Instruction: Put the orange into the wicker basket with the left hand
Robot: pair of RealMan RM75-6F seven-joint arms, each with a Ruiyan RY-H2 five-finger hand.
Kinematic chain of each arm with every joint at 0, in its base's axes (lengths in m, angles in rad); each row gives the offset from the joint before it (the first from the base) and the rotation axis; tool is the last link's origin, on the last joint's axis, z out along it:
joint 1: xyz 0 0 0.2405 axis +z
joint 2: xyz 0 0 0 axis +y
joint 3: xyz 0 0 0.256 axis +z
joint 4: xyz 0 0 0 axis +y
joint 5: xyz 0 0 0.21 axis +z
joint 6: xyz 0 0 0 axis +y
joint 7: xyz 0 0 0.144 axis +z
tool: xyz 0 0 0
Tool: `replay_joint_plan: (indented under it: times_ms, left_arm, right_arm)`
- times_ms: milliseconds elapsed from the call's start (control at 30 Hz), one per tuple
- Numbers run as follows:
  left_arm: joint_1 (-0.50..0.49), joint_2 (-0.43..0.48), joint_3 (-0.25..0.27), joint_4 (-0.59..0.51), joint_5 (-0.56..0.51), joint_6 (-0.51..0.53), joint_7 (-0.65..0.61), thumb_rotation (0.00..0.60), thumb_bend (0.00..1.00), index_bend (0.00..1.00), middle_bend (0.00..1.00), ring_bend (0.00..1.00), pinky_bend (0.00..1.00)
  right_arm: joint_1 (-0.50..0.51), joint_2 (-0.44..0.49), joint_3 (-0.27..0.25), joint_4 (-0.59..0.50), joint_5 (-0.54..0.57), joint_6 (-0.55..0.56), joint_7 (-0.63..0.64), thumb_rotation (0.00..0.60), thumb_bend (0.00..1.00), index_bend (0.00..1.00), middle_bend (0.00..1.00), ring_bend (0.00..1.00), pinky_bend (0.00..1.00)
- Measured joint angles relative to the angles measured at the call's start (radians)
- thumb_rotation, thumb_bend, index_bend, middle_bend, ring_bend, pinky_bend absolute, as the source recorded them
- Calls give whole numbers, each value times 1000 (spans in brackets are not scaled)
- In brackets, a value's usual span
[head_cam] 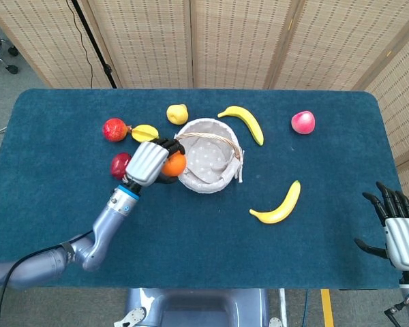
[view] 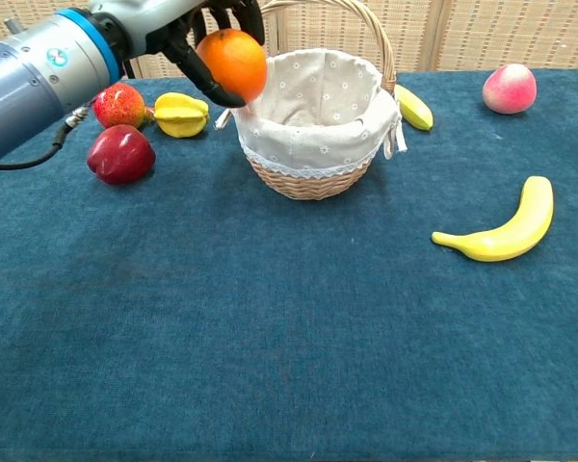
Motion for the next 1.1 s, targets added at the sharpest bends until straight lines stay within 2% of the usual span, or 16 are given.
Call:
replay_joint_plan:
  times_ms: [133, 200, 267, 333, 433, 500, 667, 833, 967, 1100]
  left_arm:
    - [-37, -39, -6, 26, -12, -17, -9, 600, 100, 706, 616, 546, 562]
    - [-57, -56, -8, 42, -15, -24, -9, 600, 75, 641, 546, 469, 525]
    - [-71, -61, -7, 44, -12, -29, -11, 600, 43, 539, 415, 354, 412]
    - [-78, -55, -3, 34, -6, -36, -15, 600, 16, 402, 263, 222, 245]
    - [-81, -23, 4, -2, -12, -60, -12, 600, 1, 219, 97, 75, 61]
    - [-81, 5, 8, -28, -25, -74, 5, 600, 0, 143, 23, 16, 6]
    - [-78, 47, 12, -80, -82, -105, 50, 600, 0, 69, 0, 0, 0]
    - [-67, 100, 20, -139, -139, -117, 95, 600, 0, 55, 0, 0, 0]
    - [-40, 142, 38, -185, -134, -94, 98, 600, 0, 55, 0, 0, 0]
    - [26, 229, 74, -275, -83, -16, 97, 600, 0, 55, 0, 0, 0]
  right_arm:
    - [1, 1, -1, 0, -2, -2, 4, 600, 0, 154, 0, 0, 0]
    - [2, 1, -2, 0, -5, -3, 4, 600, 0, 154, 0, 0, 0]
    - [2, 2, -2, 1, -4, -5, 5, 600, 0, 154, 0, 0, 0]
    - [3, 2, -2, 2, -1, -8, 5, 600, 0, 154, 0, 0, 0]
    - [3, 3, -1, 3, 3, -10, 9, 600, 0, 154, 0, 0, 0]
    - [3, 4, -1, 3, 3, -11, 10, 600, 0, 154, 0, 0, 0]
    - [7, 3, -4, -1, -1, -18, 2, 600, 0, 154, 0, 0, 0]
    - [9, 1, -4, -3, 3, -24, -2, 600, 0, 154, 0, 0, 0]
    - [12, 0, -6, -1, 5, -31, 2, 600, 0, 154, 0, 0, 0]
    - [12, 1, -8, 1, 5, -36, 8, 600, 0, 154, 0, 0, 0]
